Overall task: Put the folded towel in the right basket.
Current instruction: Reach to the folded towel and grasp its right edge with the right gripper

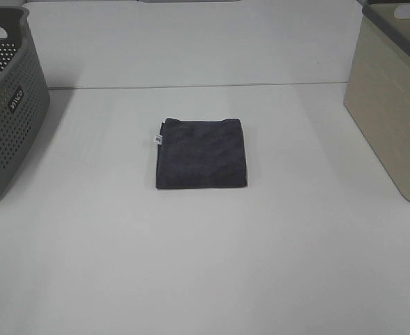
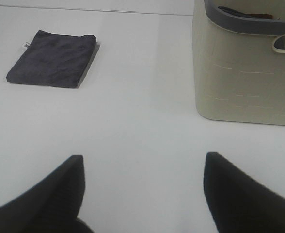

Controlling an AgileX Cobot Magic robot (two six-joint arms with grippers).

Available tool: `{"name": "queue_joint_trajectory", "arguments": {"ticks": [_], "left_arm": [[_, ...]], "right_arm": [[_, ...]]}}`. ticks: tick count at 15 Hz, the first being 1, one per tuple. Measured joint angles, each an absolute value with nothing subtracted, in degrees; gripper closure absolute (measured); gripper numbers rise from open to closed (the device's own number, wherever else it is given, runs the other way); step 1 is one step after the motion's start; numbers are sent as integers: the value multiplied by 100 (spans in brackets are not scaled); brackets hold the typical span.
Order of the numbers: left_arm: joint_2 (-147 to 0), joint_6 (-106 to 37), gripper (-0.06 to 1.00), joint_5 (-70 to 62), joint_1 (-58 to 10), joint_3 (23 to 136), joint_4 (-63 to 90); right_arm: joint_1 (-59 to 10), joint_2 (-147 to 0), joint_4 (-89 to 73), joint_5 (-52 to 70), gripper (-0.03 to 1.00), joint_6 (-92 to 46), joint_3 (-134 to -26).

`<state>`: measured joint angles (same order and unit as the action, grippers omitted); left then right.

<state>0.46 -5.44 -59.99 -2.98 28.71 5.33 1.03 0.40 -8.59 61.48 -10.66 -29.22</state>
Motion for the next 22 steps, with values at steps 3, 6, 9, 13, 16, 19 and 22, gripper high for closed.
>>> {"name": "queue_joint_trajectory", "arguments": {"ticks": [3, 6, 9, 13, 16, 19, 22], "left_arm": [[46, -544, -3, -5999, -298, 2871, 533], [46, -544, -3, -5999, -298, 2871, 533], [46, -544, -3, -5999, -298, 2871, 533], [46, -544, -3, -5999, -298, 2871, 533], [46, -544, -3, -5999, -298, 2871, 533], [46, -544, -3, -5999, -298, 2871, 533], [46, -544, -3, -5999, -298, 2871, 533]], "right_arm": [[103, 40, -859, 6148, 30, -1066, -2922], [103, 40, -859, 6148, 30, -1066, -2922], [103, 40, -859, 6148, 30, -1066, -2922], [103, 40, -859, 6148, 30, -1066, -2922], [103, 40, -859, 6148, 30, -1066, -2922], [103, 40, -859, 6148, 30, -1066, -2922], [103, 40, -859, 6148, 30, -1066, -2922]]}}
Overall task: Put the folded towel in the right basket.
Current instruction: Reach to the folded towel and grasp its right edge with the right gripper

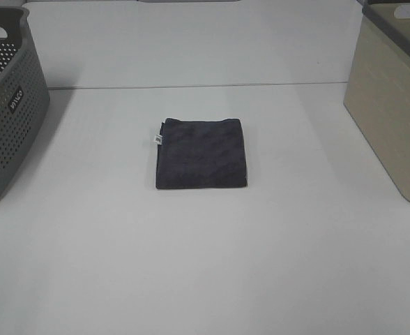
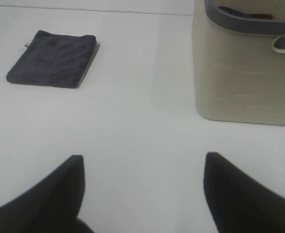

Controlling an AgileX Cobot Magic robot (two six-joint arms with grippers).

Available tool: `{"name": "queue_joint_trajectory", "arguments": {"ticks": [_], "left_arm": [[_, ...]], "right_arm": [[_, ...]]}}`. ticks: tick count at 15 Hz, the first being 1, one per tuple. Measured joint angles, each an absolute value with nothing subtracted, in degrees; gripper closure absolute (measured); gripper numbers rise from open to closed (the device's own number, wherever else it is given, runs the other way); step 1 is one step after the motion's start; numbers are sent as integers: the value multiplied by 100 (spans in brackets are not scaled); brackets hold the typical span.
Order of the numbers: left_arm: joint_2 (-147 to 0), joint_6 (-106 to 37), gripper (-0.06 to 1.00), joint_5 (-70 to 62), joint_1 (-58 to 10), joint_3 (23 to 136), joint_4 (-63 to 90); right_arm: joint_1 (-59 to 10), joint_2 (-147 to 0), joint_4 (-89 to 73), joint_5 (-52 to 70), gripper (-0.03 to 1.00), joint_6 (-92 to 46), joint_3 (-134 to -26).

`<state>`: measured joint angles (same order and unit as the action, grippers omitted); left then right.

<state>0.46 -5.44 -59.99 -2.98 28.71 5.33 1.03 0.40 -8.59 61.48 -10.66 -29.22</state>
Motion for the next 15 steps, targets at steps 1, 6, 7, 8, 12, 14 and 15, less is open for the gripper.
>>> {"name": "queue_joint_trajectory", "arguments": {"ticks": [1, 6, 7, 8, 12, 14, 15], "left_arm": [[46, -544, -3, -5999, -298, 2871, 533], [46, -544, -3, -5999, -298, 2871, 533], [46, -544, -3, -5999, -298, 2871, 533], [46, -544, -3, -5999, -298, 2871, 533], [46, -544, -3, -5999, -298, 2871, 533], [46, -544, -3, -5999, -298, 2871, 533], [46, -544, -3, -5999, -298, 2871, 533]], "right_arm": [[103, 40, -859, 6148, 30, -1066, -2922], [103, 40, -859, 6148, 30, -1066, -2922], [103, 40, -859, 6148, 30, -1066, -2922], [103, 40, -859, 6148, 30, -1066, -2922], [103, 40, -859, 6148, 30, -1066, -2922], [103, 40, -859, 6148, 30, -1066, -2922], [103, 40, -859, 6148, 30, -1066, -2922]]}}
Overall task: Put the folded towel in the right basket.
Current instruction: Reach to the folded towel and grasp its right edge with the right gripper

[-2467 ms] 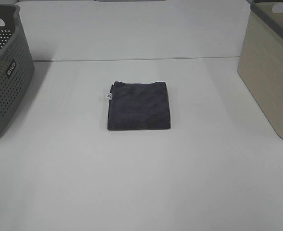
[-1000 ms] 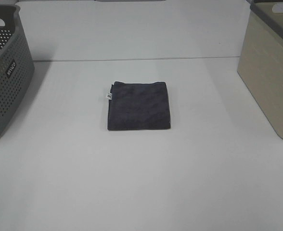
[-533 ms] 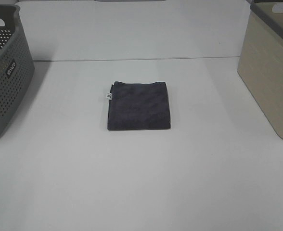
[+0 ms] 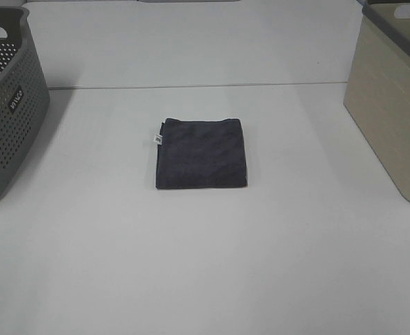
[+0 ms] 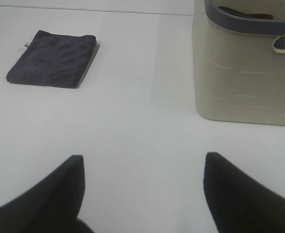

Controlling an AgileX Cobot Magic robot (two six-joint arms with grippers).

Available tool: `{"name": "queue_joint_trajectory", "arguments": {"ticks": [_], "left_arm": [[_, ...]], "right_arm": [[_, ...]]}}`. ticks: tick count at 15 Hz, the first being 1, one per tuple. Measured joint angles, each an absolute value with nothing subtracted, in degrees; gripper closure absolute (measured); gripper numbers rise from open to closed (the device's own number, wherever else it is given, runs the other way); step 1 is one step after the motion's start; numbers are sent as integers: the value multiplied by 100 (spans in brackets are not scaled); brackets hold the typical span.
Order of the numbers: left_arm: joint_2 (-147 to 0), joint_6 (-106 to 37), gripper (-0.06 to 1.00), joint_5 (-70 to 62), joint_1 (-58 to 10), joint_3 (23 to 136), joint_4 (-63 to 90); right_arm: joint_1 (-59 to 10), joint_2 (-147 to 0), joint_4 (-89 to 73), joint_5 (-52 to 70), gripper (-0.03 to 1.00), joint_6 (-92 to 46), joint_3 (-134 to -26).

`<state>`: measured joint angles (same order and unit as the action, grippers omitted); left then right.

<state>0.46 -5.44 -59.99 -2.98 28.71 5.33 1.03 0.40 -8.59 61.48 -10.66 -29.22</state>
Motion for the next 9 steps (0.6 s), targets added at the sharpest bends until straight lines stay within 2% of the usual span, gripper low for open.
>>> {"name": "queue_joint_trajectory", "arguments": {"ticks": [9], "left_arm": [[46, -544, -3, -5999, -298, 2871, 533]], "right_arm": [[103, 40, -859, 6148, 30, -1066, -2922]]}}
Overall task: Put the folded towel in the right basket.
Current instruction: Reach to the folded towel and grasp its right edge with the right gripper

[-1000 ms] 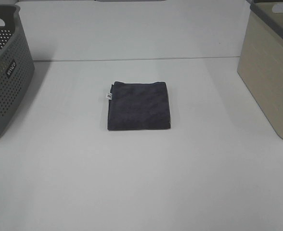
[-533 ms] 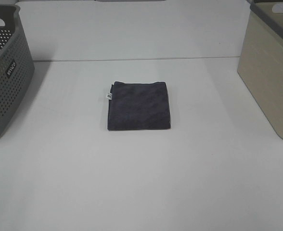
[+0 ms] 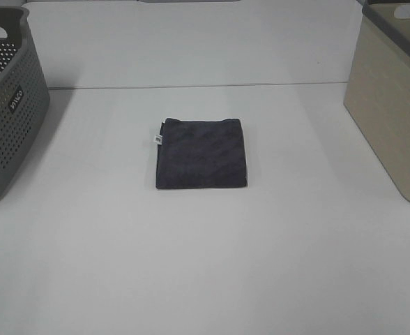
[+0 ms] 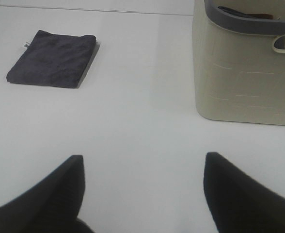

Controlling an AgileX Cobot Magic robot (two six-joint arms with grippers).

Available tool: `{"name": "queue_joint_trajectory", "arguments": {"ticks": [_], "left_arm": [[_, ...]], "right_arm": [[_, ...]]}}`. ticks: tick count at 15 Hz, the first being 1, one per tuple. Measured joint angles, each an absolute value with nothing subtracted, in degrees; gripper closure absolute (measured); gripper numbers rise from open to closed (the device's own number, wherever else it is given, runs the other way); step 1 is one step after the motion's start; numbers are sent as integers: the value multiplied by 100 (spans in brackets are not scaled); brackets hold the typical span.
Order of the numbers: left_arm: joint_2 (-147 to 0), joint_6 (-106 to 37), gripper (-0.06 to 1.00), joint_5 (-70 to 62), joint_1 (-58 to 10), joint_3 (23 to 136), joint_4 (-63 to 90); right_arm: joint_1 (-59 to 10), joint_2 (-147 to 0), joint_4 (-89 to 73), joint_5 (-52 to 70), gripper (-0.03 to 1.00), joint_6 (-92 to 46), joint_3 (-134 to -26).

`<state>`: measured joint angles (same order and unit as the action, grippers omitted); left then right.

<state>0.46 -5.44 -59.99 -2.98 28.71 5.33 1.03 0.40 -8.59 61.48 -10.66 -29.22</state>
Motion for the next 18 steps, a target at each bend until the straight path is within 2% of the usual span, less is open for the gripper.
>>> {"name": "queue_joint_trajectory", "arguments": {"ticks": [8, 9, 13, 18], "left_arm": [[46, -544, -3, -5999, -298, 2871, 533], [46, -544, -3, -5999, -298, 2871, 533], [46, -544, -3, -5999, -298, 2871, 533], [46, -544, -3, -5999, -298, 2871, 533]], "right_arm": [[103, 40, -922, 6131, 30, -1060, -2922], [103, -143, -1071, 5844, 30, -957, -2974], [103, -1736, -1283, 4629, 30, -945, -3421], [103, -4503, -1610, 4314, 30, -1123, -4796]]}}
